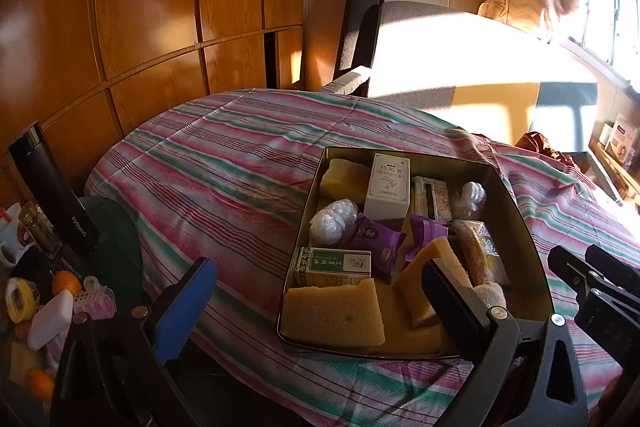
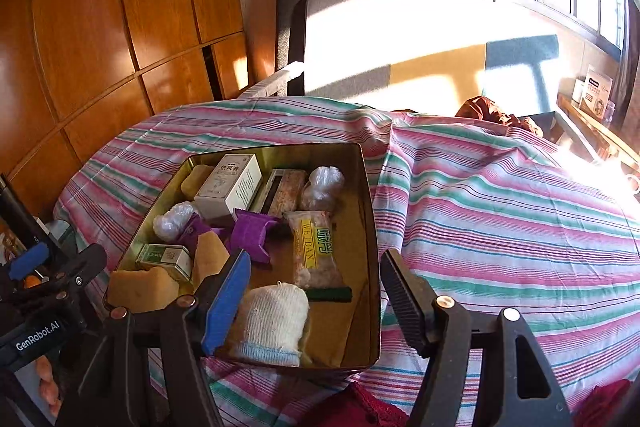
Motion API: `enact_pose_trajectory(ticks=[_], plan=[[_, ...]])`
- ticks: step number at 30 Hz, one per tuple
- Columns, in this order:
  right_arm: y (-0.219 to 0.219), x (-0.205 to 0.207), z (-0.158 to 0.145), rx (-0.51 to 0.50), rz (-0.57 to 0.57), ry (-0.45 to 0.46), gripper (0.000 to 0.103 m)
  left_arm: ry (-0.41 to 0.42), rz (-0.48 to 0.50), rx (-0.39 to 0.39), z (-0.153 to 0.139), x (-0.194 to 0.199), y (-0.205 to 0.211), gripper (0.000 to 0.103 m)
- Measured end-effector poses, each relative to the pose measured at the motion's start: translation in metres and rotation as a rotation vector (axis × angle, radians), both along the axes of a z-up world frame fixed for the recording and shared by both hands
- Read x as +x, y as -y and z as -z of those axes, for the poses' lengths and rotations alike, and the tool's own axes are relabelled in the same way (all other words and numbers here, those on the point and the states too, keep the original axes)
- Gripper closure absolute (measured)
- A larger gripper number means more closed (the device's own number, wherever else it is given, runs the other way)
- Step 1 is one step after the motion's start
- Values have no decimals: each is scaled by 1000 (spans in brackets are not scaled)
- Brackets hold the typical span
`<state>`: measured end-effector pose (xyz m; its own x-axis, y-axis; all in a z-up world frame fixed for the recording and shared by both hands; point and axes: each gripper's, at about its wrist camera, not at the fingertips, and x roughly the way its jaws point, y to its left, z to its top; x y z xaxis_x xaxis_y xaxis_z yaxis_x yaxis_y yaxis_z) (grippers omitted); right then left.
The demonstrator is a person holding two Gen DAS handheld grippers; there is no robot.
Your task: Organize objects
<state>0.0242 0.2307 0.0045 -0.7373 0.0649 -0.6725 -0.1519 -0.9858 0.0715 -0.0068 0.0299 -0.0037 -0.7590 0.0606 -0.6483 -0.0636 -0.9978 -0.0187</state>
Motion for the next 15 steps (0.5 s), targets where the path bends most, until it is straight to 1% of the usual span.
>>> enact_pose_trajectory(ticks=[7,15], plan=[[9,0,2,10,-17,3,35,-15,6,3,-1,2,0,0],[15,-2,6,9,-30,15,35,-6,13,13,1,2,0,0]])
